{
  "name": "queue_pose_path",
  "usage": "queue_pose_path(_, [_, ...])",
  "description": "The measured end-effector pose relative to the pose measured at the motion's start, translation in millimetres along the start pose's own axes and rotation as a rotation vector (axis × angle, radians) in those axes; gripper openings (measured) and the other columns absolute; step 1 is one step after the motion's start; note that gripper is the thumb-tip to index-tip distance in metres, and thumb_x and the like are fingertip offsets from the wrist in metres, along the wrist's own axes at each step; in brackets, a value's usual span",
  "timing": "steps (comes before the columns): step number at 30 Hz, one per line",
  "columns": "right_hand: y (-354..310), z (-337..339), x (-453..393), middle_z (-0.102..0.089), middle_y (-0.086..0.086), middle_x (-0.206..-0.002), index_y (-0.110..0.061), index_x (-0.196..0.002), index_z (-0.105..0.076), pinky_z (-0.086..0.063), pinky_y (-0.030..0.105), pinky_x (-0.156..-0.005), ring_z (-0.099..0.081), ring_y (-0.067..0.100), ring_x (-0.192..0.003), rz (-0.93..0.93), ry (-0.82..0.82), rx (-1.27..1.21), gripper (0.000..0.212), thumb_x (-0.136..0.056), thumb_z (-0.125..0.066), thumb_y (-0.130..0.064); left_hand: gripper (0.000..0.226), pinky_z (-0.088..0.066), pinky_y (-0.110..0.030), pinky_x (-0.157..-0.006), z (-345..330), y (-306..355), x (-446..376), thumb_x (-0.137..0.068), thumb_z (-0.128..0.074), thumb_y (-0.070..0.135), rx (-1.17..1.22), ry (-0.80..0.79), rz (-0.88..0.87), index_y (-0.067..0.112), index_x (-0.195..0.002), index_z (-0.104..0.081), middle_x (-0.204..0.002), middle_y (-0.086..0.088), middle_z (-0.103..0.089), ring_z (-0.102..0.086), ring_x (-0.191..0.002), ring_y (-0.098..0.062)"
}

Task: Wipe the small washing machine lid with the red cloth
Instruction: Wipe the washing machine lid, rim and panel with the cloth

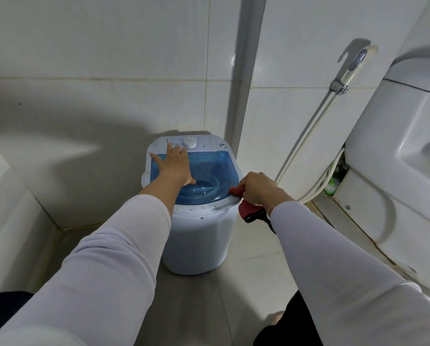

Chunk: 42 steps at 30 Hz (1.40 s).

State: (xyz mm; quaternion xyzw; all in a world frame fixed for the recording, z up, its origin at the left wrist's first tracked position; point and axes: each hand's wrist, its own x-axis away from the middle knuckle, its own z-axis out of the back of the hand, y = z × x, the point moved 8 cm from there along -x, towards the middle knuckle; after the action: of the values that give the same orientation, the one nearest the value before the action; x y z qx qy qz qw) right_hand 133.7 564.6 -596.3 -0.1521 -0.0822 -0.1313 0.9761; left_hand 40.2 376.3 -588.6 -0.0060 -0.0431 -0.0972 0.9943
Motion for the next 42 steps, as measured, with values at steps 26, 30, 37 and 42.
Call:
queue_pose_path(26, [-22.7,-0.4,24.4,-0.061,0.011,-0.097,-0.009,-0.105,-0.063,-0.04,0.031,-0.065,-0.052,0.024,-0.079,0.01,0.033,0.046,0.037,-0.093,-0.048,-0.04,0.109,-0.006,-0.072,-0.11,-13.5,-45.1,19.8,-0.077,-0.068,0.058,0.089,-0.076,0.045,0.015,-0.155,-0.005,-0.162,-0.003,-0.007,0.008,-0.15,-0.025])
queue_pose_path(30, [-31.6,-4.0,29.7,-0.056,0.008,-0.091,-0.009,-0.106,-0.064,-0.041,0.03,-0.065,-0.052,0.023,-0.079,0.022,0.013,0.074,0.033,-0.092,-0.051,-0.035,0.108,-0.005,-0.072,-0.109,-12.2,-44.7,20.0,-0.076,-0.07,0.057,0.102,-0.042,0.032,0.015,-0.154,-0.009,-0.161,-0.003,-0.011,0.006,-0.15,-0.025])
queue_pose_path(37, [-56.9,-14.0,40.9,-0.056,0.007,-0.087,-0.008,-0.104,-0.062,-0.036,0.023,-0.055,-0.051,0.02,-0.076,0.078,-0.004,0.113,0.03,-0.091,-0.054,-0.034,0.106,-0.006,-0.071,-0.111,-10.7,-43.4,23.7,-0.078,-0.07,0.055,0.115,0.0,0.006,0.015,-0.154,-0.01,-0.161,-0.005,-0.011,0.005,-0.15,-0.026])
queue_pose_path(42, [-78.4,-22.0,46.7,-0.055,0.007,-0.09,-0.009,-0.112,-0.059,-0.041,0.027,-0.069,-0.053,0.02,-0.081,0.115,-0.003,0.166,0.03,-0.091,-0.054,-0.029,0.105,-0.005,-0.071,-0.11,-12.7,-46.3,24.5,-0.077,-0.07,0.056,0.148,0.021,-0.004,0.016,-0.154,-0.011,-0.161,-0.004,-0.011,0.003,-0.15,-0.026])
